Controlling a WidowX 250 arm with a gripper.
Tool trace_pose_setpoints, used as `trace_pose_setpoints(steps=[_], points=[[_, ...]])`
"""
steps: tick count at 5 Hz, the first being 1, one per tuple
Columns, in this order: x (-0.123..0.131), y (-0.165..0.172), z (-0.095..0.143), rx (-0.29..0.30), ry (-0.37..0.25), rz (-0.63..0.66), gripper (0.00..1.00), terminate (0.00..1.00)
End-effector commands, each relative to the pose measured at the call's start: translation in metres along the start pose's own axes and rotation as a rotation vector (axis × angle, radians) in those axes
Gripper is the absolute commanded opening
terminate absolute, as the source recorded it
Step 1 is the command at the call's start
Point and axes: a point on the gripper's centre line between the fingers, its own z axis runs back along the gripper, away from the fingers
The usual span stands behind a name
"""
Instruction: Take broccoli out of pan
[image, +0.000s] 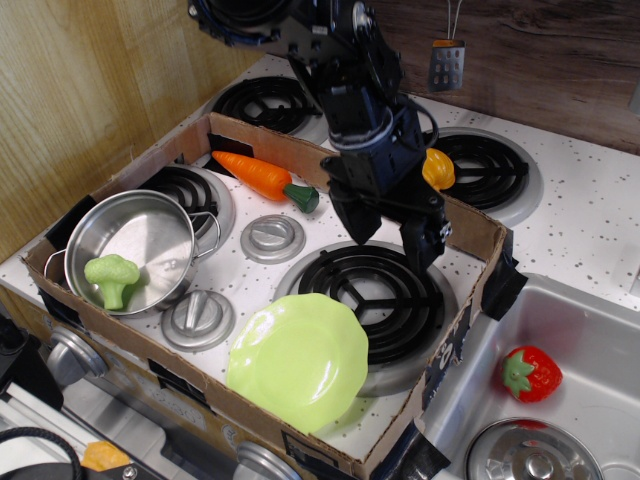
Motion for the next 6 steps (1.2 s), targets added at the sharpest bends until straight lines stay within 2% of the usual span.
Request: trace_pose_setpoints(steps=[1,2,3,4,5,6], points=[[0.0,0.002,0.031,0.074,-0.076,0.075,1.0,0.0],[-0.008,0.007,0.048,0.123,-0.102,0.107,1.0,0.0],[-0.025,0.025,0.072,0.189,-0.141,0.138,1.0,0.0],[-0.036,0.043,0.093,0.213,-0.102,0.152,1.0,0.0],[-0.052,0.061,0.105,0.264,-0.094,0.172,1.0,0.0],[-0.071,0.082,0.107,0.307,-0.04,0.236,1.0,0.0]])
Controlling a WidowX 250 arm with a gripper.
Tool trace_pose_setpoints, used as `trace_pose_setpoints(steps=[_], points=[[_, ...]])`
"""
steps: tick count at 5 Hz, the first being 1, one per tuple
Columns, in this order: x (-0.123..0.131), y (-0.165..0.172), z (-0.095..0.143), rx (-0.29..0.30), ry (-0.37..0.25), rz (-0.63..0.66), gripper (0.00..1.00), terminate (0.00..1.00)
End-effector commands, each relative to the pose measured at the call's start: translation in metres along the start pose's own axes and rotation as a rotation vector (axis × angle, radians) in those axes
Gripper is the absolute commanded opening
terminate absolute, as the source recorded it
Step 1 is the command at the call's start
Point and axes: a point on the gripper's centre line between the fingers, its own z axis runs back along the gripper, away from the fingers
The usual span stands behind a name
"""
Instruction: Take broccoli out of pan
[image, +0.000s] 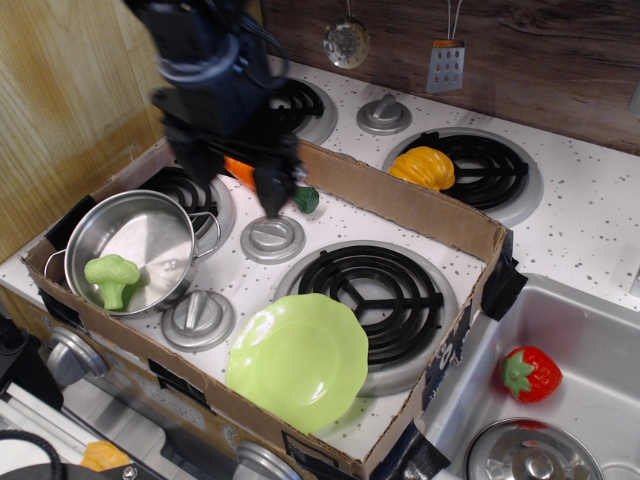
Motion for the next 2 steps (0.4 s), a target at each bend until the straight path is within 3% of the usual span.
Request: trace_pose_setpoints(steps=[1,2], points=[[-0.025,0.038,-0.005,0.11,0.012,0.063,1.0,0.0],[-0.038,0.046,-0.019,0.129,0.048,0.095,1.0,0.0]])
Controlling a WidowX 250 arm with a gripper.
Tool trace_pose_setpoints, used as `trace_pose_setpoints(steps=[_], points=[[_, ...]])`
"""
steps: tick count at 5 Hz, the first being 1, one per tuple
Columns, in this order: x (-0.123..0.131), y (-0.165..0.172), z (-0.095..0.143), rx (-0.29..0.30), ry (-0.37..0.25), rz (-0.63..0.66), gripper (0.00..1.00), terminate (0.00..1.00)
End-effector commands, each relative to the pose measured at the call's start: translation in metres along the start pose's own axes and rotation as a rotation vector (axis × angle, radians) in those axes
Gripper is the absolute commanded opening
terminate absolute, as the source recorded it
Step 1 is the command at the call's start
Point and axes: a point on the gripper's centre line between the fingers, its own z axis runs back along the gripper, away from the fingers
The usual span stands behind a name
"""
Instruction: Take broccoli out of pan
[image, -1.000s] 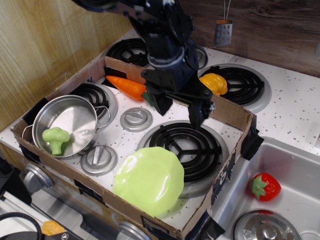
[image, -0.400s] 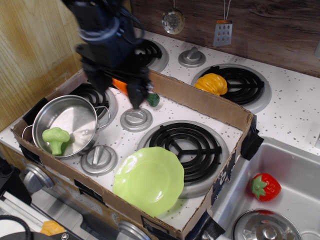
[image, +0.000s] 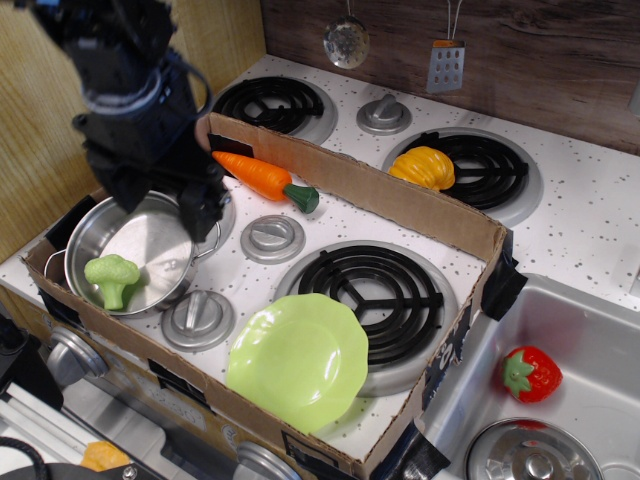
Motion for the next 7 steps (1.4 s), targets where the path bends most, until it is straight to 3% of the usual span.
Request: trace_pose_setpoints(steps=[1,2,5,7], points=[[-0.013,0.014,-0.017,0.056,0.033,0.034,1.0,0.0],[-0.012,0.023,-0.023,0.042,0.071,0.029,1.0,0.0],[-0.007,0.045,-0.045,0.005,0.067,0.024,1.0,0.0],[-0.023,0.053,-0.065,-0.035,0.057,0.043,1.0,0.0]])
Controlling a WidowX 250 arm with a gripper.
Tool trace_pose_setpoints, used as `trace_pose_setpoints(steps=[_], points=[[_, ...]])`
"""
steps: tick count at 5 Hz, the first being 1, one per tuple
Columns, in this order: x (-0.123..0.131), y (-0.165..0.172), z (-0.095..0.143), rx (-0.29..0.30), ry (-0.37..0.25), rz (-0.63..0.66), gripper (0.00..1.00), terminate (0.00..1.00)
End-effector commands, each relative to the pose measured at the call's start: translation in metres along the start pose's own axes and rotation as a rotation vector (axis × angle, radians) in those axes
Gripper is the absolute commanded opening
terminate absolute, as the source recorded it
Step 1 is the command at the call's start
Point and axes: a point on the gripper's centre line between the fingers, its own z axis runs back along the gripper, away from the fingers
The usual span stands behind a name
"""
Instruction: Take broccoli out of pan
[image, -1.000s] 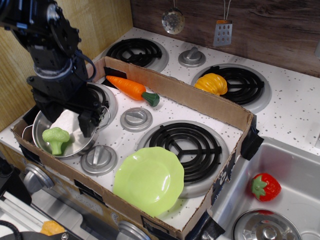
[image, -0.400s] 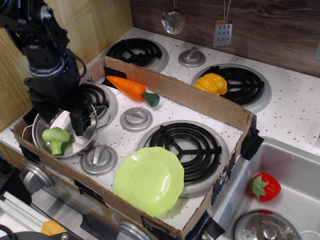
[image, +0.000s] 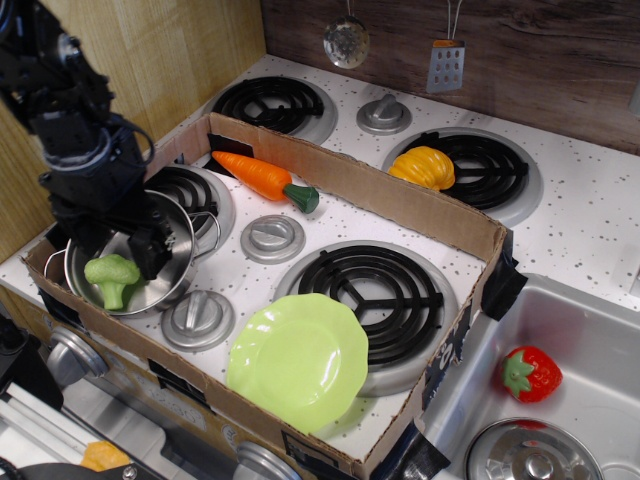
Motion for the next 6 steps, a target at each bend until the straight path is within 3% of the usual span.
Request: trace_pose_setpoints(steps=[1,2,3,4,6], points=[[-0.015,0.004,-0.012,-0.013,-0.04,0.009,1.0,0.0],[-0.027,0.001,-0.019,-0.017,-0.062,0.004,1.0,0.0],[-0.031,-0.002,-0.022,-0.005,-0.076,-0.043,0.0,0.0],[-0.027,-0.003,-0.025,-0.009,-0.08,-0.076,0.0,0.0],[-0.012,-0.006,0.0,0.066,-0.107,-0.109,0.0,0.0]])
